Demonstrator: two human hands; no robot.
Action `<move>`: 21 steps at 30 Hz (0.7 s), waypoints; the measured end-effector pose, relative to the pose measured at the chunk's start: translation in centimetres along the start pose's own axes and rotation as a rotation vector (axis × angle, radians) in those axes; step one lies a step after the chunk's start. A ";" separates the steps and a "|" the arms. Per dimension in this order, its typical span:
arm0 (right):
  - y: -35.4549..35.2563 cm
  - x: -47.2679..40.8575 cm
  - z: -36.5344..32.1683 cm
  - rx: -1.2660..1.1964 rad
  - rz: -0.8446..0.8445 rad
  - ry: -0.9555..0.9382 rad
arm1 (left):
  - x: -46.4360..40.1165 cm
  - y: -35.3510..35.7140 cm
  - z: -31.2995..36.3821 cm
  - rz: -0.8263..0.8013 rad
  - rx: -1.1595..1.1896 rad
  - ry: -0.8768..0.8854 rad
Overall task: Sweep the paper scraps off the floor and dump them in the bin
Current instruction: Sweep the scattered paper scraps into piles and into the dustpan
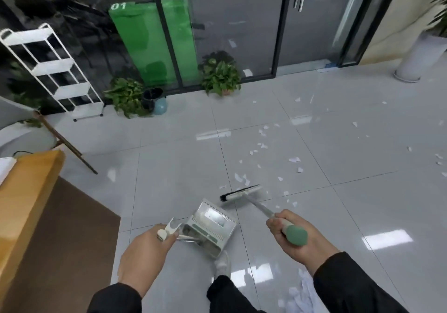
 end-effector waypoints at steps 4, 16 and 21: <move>9.1 -6.5 -3.2 0.022 0.010 -0.042 | -11.7 -0.1 -0.1 -0.006 0.000 0.013; 36.2 -22.0 -9.9 0.363 0.192 -0.071 | -43.5 -2.8 3.2 -0.030 0.026 -0.065; 47.8 -29.0 -12.4 0.326 0.206 -0.138 | -58.0 -2.5 7.3 -0.068 -0.016 0.012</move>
Point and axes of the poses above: each hand's wrist, its own x-axis away from the middle knuckle, its own y-axis out of the palm, z = x × y, the point moved 6 cm from there along -x, towards the middle knuckle, and after that the axes turned 11 degrees about z, right-handed, at the moved point
